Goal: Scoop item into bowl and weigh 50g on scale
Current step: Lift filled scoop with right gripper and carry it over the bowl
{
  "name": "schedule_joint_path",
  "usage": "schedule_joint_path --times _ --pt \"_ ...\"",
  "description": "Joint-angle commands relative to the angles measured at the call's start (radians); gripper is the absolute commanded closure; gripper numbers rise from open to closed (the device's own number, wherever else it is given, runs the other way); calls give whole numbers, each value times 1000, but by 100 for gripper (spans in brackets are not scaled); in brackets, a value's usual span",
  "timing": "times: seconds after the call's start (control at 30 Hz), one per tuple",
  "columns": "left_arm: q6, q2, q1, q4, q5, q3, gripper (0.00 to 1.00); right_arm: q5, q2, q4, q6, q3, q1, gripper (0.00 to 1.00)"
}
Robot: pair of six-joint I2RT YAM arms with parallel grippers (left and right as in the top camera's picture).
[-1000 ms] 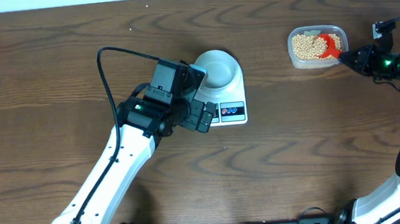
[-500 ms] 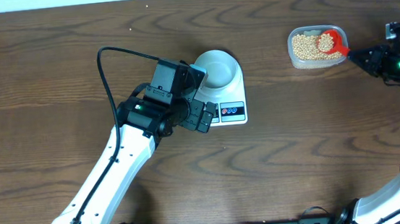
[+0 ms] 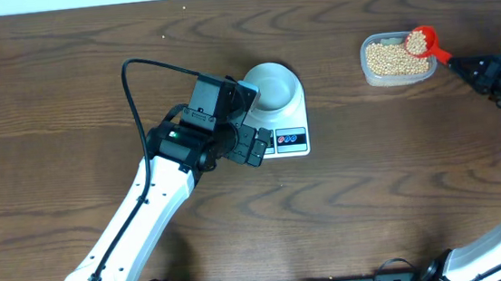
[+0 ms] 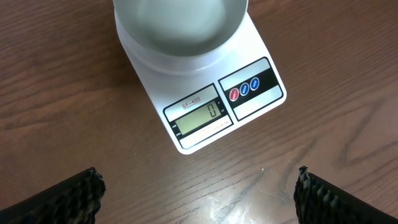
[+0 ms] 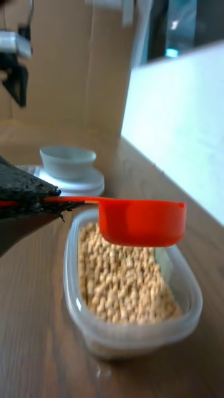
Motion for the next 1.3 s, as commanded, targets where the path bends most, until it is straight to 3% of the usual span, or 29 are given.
schedule_joint_path --times 0.0,0.4,0.77,1.27 --pt "7 8 5 -1 9 -2 0 -156 12 7 56 9 1 99" --pt "7 8 5 -1 9 -2 0 -199 12 26 132 9 119 99" --pt "7 8 5 -1 9 -2 0 -153 12 169 292 9 288 99" --pt "7 8 5 -1 9 -2 0 -14 12 191 279 9 514 99"
